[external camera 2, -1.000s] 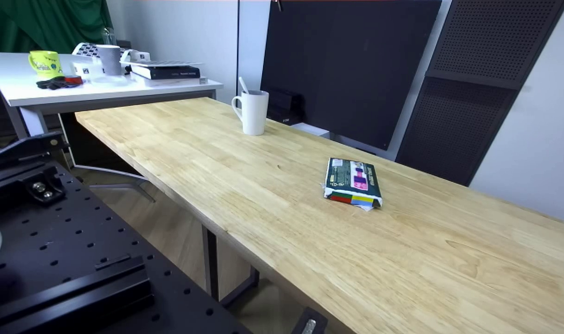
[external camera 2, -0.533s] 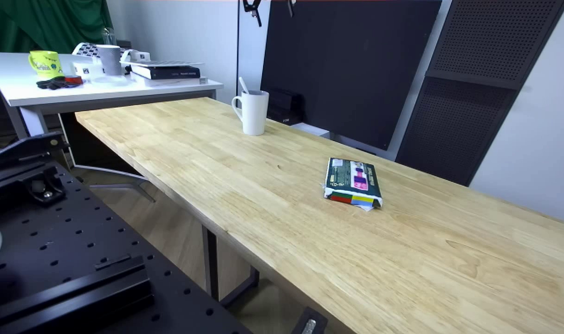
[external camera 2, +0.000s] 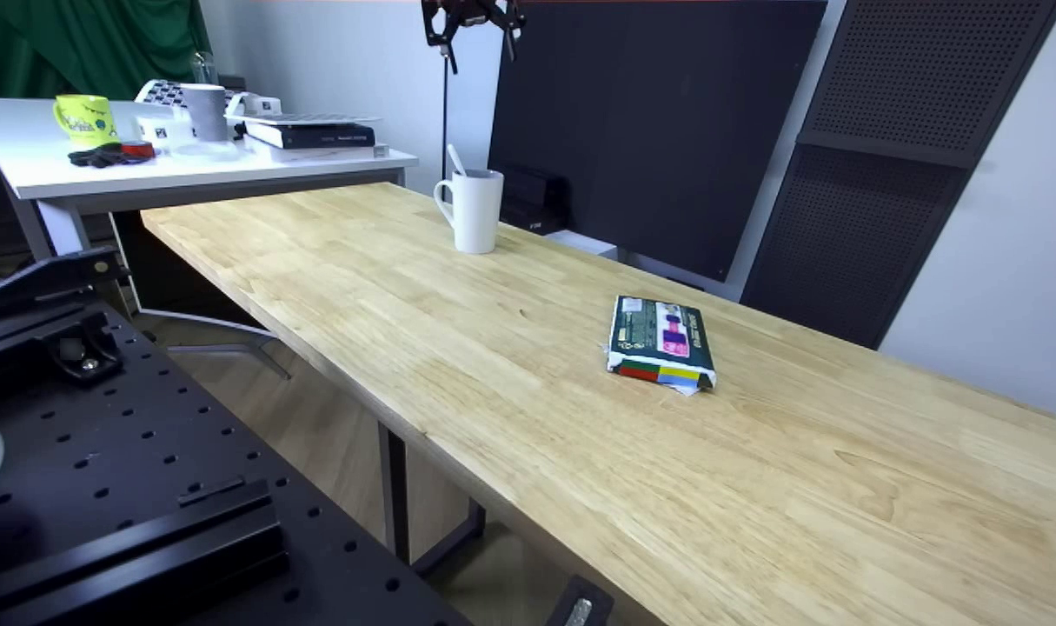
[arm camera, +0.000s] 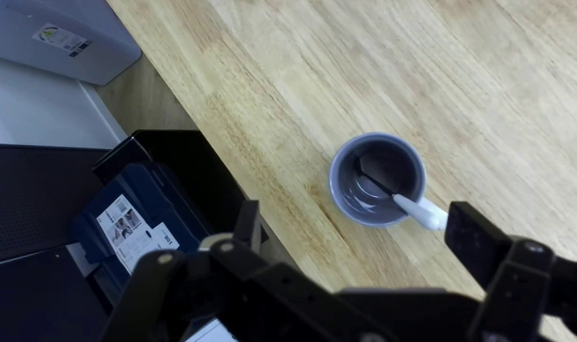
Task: Put the spoon on the table
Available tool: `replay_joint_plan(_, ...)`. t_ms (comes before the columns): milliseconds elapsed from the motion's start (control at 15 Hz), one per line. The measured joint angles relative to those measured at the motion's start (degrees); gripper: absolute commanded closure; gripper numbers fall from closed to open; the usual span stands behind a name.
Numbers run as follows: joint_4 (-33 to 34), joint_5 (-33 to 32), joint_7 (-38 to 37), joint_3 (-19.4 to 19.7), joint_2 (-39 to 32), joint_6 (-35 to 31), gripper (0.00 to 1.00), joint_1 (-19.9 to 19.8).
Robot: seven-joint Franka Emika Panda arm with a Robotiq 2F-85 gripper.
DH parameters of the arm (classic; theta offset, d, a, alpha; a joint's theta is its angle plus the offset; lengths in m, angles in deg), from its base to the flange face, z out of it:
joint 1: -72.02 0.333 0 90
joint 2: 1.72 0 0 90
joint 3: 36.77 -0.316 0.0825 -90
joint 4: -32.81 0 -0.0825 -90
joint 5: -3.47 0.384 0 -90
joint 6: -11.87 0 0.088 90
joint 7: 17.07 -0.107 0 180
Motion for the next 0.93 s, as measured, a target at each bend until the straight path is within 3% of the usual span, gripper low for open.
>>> replay_joint_plan(933,-0.1,-0.7,0.0,0.1,-2.1,1.3,0.0,0.4)
